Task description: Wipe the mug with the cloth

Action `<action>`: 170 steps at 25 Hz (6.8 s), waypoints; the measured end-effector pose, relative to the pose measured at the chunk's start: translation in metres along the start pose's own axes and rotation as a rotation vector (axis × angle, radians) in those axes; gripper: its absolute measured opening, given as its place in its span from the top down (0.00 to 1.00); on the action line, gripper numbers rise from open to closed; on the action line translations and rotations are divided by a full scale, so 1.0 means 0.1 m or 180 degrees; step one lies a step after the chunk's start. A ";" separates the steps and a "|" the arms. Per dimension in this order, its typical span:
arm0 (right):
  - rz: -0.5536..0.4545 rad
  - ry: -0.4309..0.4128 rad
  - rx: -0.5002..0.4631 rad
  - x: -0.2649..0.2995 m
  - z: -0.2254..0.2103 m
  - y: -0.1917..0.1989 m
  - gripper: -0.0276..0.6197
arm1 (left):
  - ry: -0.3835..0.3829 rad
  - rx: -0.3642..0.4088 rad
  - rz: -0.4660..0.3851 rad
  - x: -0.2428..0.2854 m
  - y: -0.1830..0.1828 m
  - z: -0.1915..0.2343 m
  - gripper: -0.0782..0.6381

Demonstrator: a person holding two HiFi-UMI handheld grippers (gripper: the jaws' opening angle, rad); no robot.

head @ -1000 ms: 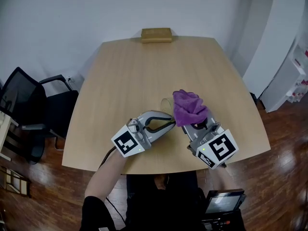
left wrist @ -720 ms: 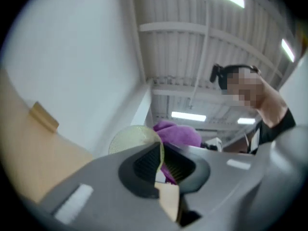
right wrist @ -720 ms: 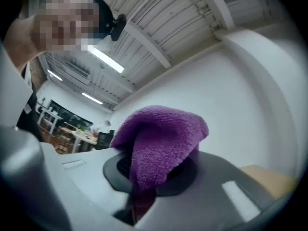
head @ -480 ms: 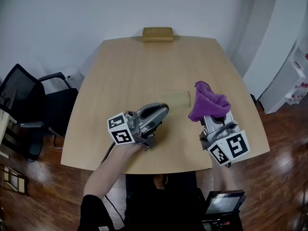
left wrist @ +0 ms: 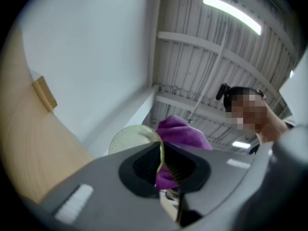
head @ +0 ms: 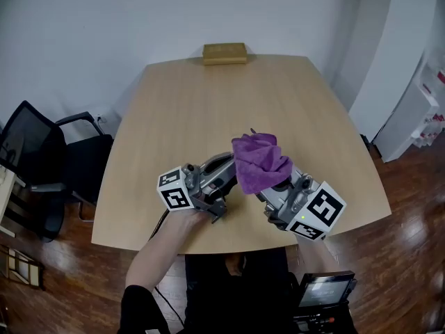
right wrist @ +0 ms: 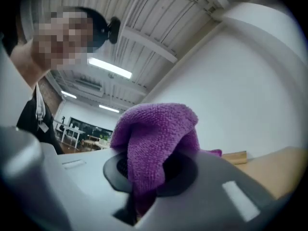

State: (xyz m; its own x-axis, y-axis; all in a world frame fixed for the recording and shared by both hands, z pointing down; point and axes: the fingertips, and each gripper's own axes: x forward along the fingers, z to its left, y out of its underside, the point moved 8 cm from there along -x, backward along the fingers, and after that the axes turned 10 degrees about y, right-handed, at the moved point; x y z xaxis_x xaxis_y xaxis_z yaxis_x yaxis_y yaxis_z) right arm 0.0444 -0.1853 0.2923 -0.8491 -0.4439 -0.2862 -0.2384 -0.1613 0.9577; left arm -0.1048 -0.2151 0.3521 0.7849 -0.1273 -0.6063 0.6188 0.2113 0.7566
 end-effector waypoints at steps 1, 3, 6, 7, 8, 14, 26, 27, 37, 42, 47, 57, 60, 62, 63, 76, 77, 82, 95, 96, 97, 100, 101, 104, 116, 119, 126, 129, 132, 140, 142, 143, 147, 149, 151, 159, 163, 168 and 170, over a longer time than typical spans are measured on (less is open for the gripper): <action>-0.0088 0.0123 0.0010 -0.05 -0.06 -0.09 0.90 | -0.0023 -0.0070 -0.0084 -0.02 -0.01 0.03 0.83; -0.0208 0.0578 -0.0191 -0.13 -0.22 -0.27 0.90 | -0.0096 -0.0025 -0.0062 -0.04 -0.03 0.05 0.83; -0.0039 0.1081 -0.0492 -0.11 -0.39 -0.37 0.90 | -0.0204 0.0548 0.0392 0.04 -0.04 -0.05 0.83; 0.0099 0.1105 -0.0545 -0.06 -0.40 -0.33 0.90 | -0.0231 0.0830 0.0605 0.09 -0.03 -0.11 0.83; 0.0245 0.1067 -0.0564 0.00 -0.38 -0.26 0.90 | -0.0250 0.1122 0.0818 0.14 -0.01 -0.16 0.83; 0.0181 0.0176 -0.0102 0.15 -0.05 -0.09 0.90 | -0.0250 0.1226 0.0834 0.17 0.01 -0.17 0.83; -0.0003 0.1155 -0.1223 0.09 -0.09 0.04 0.90 | -0.0204 -0.0731 -0.0878 -0.30 -0.06 0.20 0.83; 0.0114 0.1096 -0.1354 0.17 -0.02 0.12 0.90 | -0.0170 -0.0736 -0.0851 -0.28 -0.04 0.18 0.83; 0.0456 0.0088 -0.0833 0.17 0.24 0.51 0.90 | 0.0143 -0.0748 -0.1243 -0.32 -0.20 0.10 0.82; -0.0400 0.1287 0.0117 -0.21 -0.40 0.15 0.90 | 0.0322 -0.0737 -0.1549 -0.35 -0.29 0.06 0.82; -0.0596 0.1111 0.0184 0.04 -0.22 0.09 0.90 | 0.0461 -0.0689 -0.1510 -0.27 -0.27 -0.01 0.82; 0.0253 0.0136 -0.1058 0.24 0.40 0.30 0.90 | 0.0542 -0.0429 -0.1224 -0.23 -0.27 -0.08 0.82; -0.0236 0.0775 -0.0717 0.02 0.20 0.02 0.90 | 0.0574 -0.0446 -0.1279 -0.22 -0.29 -0.08 0.83; -0.0516 0.0996 -0.0721 -0.05 0.07 -0.14 0.90 | 0.0580 -0.0473 -0.1274 -0.21 -0.29 -0.07 0.83; -0.0595 0.0959 -0.0783 -0.03 0.07 -0.17 0.90 | 0.0577 -0.0485 -0.1256 -0.21 -0.28 -0.07 0.83; -0.0828 0.1027 -0.0019 -0.22 -0.15 -0.01 0.90 | 0.0892 -0.0336 -0.1490 -0.23 -0.38 -0.20 0.83; -0.0947 0.1092 0.0098 -0.24 -0.23 -0.05 0.90 | 0.0903 -0.0328 -0.1476 -0.22 -0.38 -0.21 0.83; -0.0779 0.0789 0.0176 0.02 0.03 0.08 0.90 | 0.0998 -0.0317 -0.1423 -0.20 -0.34 -0.24 0.82; -0.0725 0.0946 -0.0917 -0.09 0.31 -0.10 0.90 | 0.0987 -0.0074 -0.1218 -0.21 -0.37 -0.27 0.83; -0.0803 0.0941 -0.1043 -0.09 0.34 -0.12 0.90 | 0.0987 -0.0083 -0.1191 -0.20 -0.35 -0.28 0.83; -0.0793 0.0888 -0.1151 -0.05 0.38 -0.10 0.90 | 0.0994 -0.0093 -0.1161 -0.19 -0.33 -0.28 0.83; -0.0348 0.0503 -0.1437 0.11 0.55 0.14 0.90 | 0.1042 -0.0101 -0.1115 -0.17 -0.31 -0.30 0.82; -0.0163 0.0336 -0.1538 0.15 0.61 0.21 0.90 | 0.1068 -0.0093 -0.1111 -0.18 -0.31 -0.31 0.82; 0.0047 0.0157 -0.1599 0.13 0.67 0.31 0.90 | 0.1143 -0.0061 -0.1124 -0.19 -0.32 -0.34 0.83; -0.1274 0.0039 0.2160 -0.15 -0.13 0.19 0.90 | 0.1526 0.0134 -0.0943 -0.12 -0.28 -0.53 0.83; -0.0821 0.0033 0.1862 -0.06 -0.04 0.35 0.91 | 0.1569 0.0217 -0.0813 -0.17 -0.27 -0.53 0.82; -0.0281 0.0273 0.1295 -0.11 -0.10 0.43 0.90 | 0.1673 0.0400 -0.0603 -0.09 -0.26 -0.61 0.83; -0.0991 0.0499 0.2098 -0.34 -0.33 0.32 0.90 | 0.1614 0.0552 -0.0684 -0.13 -0.33 -0.60 0.83; -0.1501 0.0272 0.2964 -0.34 -0.32 0.26 0.90 | 0.1543 0.0746 -0.0507 -0.07 -0.30 -0.62 0.83; -0.0505 -0.0138 0.3047 -0.02 0.01 0.58 0.91 | 0.1959 0.0736 -0.0166 -0.01 -0.15 -0.81 0.83; -0.0351 -0.0074 0.2634 -0.08 -0.04 0.53 0.91 | 0.2016 0.0714 -0.0151 -0.01 -0.14 -0.83 0.83; -0.0475 -0.0068 0.2534 -0.16 -0.11 0.46 0.90 | 0.2045 0.0713 -0.0162 -0.01 -0.15 -0.84 0.83; -0.1559 -0.0424 0.2667 -0.53 -0.38 0.03 0.90 | 0.2076 0.0736 -0.0165 -0.03 -0.19 -0.86 0.83; -0.1765 -0.0730 0.2760 -0.56 -0.32 -0.09 0.90 | 0.2092 0.0745 -0.0085 -0.01 -0.17 -0.87 0.83; -0.1642 -0.0989 0.2744 -0.51 -0.22 -0.05 0.90 | 0.2149 0.0718 0.0018 0.02 -0.11 -0.89 0.83; -0.0267 -0.0707 0.2331 -0.16 -0.14 0.40 0.90 | 0.2382 0.0542 0.0334 0.09 0.05 -0.96 0.83; -0.0776 -0.0712 0.1910 -0.48 -0.33 0.09 0.90 | 0.2310 0.0533 0.0345 0.08 0.05 -0.92 0.83; -0.1467 -0.1391 0.1774 -0.81 -0.26 -0.42 0.90 | 0.2238 0.0496 0.0299 0.05 0.01 -0.86 0.83; -0.1273 -0.1592 0.1673 -0.75 -0.10 -0.43 0.90 | 0.2289 0.0448 0.0418 0.07 0.07 -0.86 0.83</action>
State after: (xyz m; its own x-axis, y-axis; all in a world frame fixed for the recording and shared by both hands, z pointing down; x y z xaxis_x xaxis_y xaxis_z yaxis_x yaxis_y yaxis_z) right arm 0.1229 -0.1541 0.2719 -0.7332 0.0240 -0.6796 -0.6509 0.2643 0.7116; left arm -0.0977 -0.1307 0.3326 0.6680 0.5664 -0.4827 0.5575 0.0489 0.8287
